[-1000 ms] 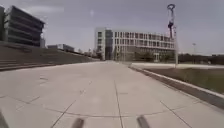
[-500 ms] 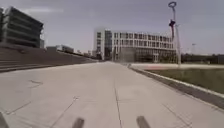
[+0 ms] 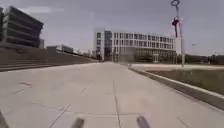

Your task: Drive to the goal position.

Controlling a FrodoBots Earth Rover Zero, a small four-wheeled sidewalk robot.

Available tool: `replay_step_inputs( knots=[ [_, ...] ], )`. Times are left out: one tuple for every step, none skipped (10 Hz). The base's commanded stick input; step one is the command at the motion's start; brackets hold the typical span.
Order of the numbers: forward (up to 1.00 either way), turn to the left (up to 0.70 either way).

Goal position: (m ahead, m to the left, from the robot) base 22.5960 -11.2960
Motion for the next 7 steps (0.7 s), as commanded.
replay_step_inputs(
  knots=[
    [0.7, 0.0],
    [0.7, 0.0],
    [0.7, 0.0],
    [0.7, 0.0],
    [0.7, 0.0],
    [0.7, 0.0],
    [0.7, 0.0]
  ],
)
